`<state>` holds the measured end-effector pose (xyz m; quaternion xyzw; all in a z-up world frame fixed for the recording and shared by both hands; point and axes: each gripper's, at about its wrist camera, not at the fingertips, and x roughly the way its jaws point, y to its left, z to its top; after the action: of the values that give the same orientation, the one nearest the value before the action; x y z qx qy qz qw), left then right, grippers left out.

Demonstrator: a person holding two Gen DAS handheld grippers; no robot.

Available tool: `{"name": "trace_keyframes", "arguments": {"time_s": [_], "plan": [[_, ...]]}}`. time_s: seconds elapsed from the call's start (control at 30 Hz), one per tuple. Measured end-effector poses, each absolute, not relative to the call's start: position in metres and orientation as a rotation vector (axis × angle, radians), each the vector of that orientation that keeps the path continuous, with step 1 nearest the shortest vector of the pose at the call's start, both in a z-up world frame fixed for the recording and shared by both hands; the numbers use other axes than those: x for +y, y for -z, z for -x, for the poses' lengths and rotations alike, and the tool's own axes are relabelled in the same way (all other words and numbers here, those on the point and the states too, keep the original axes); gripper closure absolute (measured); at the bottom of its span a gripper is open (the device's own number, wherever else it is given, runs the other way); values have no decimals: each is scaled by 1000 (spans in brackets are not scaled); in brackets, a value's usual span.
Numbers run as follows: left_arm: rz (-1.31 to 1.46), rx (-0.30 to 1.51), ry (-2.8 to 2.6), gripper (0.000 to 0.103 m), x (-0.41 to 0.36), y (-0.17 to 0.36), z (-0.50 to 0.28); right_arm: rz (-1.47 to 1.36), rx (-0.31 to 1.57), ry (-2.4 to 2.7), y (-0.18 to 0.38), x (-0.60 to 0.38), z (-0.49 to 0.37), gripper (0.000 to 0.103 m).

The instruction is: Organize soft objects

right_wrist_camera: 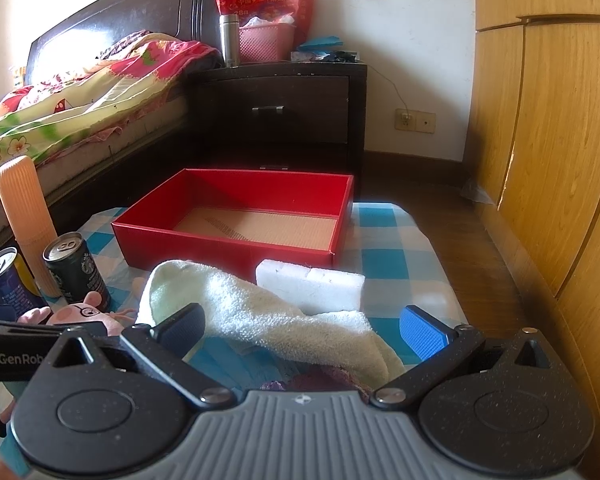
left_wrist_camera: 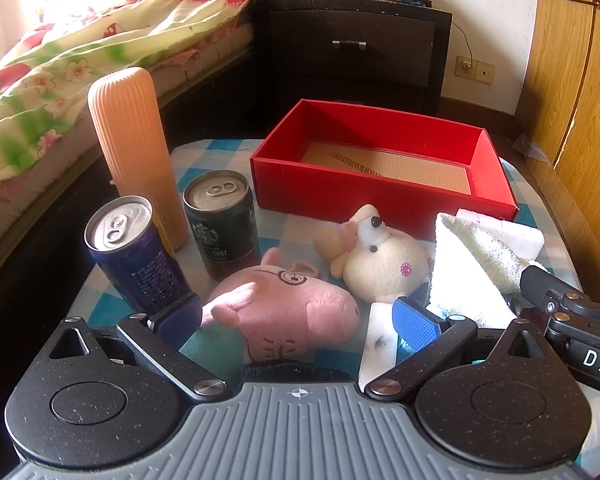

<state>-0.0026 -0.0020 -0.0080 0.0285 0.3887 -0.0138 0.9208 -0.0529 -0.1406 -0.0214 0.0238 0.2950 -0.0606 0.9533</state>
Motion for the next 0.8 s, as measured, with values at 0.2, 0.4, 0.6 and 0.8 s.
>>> {"name": "trace_keyframes", "arguments": {"time_s": [0.2,0.4,0.6,0.8], "plan": [[-61,798,27,6,-2,8,4,-48,599,124,21,-140,53,18],[-66,800,28,6,-2,8,4,-50,598,124,21,-140,53,18],[-72,800,31,6,-3,8,4,-49,600,123,21,-140,53,18],[-74,803,33,6,-4,8,4,-49,600,124,22,-140,53,18]]}}
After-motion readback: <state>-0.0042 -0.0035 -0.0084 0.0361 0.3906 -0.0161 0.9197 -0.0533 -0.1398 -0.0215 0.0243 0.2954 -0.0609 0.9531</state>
